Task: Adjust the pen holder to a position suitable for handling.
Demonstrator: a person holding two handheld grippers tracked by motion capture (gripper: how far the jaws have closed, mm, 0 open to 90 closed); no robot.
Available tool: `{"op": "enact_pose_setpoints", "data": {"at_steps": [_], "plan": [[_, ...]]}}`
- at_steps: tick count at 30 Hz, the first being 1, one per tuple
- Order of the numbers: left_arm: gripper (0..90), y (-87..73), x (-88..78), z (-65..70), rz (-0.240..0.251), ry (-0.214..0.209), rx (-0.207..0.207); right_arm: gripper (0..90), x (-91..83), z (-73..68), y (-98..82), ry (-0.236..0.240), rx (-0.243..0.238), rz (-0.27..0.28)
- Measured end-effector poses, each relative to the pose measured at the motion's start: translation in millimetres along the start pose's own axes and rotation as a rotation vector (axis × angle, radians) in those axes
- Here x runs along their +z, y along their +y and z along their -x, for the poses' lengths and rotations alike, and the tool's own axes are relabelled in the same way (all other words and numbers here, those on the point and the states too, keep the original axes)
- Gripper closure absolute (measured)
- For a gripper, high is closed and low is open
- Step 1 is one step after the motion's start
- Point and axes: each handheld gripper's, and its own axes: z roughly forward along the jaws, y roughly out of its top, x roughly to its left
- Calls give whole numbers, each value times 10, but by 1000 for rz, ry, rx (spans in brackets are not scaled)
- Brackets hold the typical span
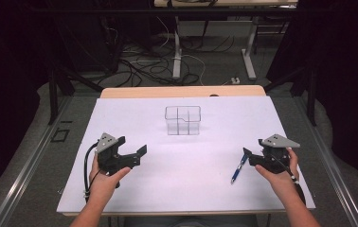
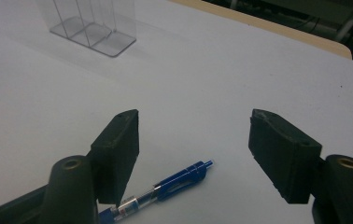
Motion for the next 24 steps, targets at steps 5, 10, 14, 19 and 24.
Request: {"op": "enact_pose_setpoints", "data": {"at_steps": [5, 10, 14, 19, 24], "plan": [[66, -5, -8, 0, 2, 9, 2, 403, 27, -23, -2, 28, -148, -4], [67, -7, -14, -1, 2, 9, 3, 456, 44, -72, 18, 44, -354, -7], [67, -8, -19, -9, 3, 13, 1, 461, 98, -122, 66, 69, -463, -69], [67, -18, -17, -20, 0, 14, -12, 457, 145, -186, 127, 128, -553, -116], [70, -23, -16, -24, -4, 18, -7, 437, 172, -193, 136, 136, -562, -122]]}}
